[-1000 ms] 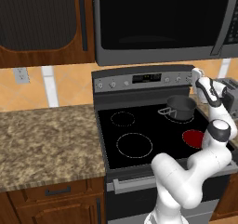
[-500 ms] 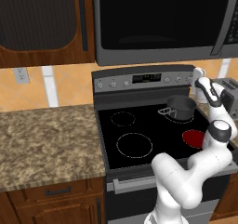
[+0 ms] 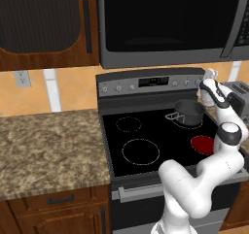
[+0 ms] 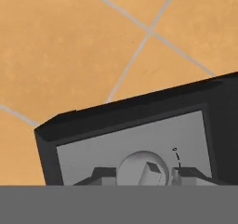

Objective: Turn off the front right burner of the stove.

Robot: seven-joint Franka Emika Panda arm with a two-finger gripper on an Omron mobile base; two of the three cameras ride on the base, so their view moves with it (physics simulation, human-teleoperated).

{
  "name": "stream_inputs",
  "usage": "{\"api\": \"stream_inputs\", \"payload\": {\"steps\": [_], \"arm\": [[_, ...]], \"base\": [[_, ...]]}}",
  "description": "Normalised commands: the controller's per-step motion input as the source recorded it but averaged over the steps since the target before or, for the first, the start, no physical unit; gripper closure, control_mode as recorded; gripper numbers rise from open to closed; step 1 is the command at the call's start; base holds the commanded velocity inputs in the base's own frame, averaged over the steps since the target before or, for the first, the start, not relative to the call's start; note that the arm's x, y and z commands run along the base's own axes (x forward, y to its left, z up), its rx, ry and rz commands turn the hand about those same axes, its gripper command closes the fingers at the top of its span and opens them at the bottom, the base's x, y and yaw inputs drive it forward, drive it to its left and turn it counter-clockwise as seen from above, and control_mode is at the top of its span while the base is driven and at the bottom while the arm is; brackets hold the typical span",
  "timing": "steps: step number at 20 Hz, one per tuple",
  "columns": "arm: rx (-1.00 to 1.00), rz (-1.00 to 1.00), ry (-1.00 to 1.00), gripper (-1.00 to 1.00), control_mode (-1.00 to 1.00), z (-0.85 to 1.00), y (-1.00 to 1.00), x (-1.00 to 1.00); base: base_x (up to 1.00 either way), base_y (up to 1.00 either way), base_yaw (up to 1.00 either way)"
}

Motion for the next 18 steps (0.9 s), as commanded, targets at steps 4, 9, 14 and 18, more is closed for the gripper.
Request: {"api": "stream_inputs", "payload": {"steps": [4,9,14,18], "arm": [[0.39,-0.13,0.18,1.0,-1.0,0.13,-0.55,0.0],[0.43,-0.13,0.21,1.0,-1.0,0.19,-0.56,0.0],[0.5,-0.11,0.24,1.0,-1.0,0.26,-0.58,0.0],[0.58,-0.11,0.3,1.0,-1.0,0.32,-0.6,0.0]], "base": [[0.0,0.0,0.0],[0.0,0.0,0.0],[0.0,0.0,0.0],[0.0,0.0,0.0]]}}
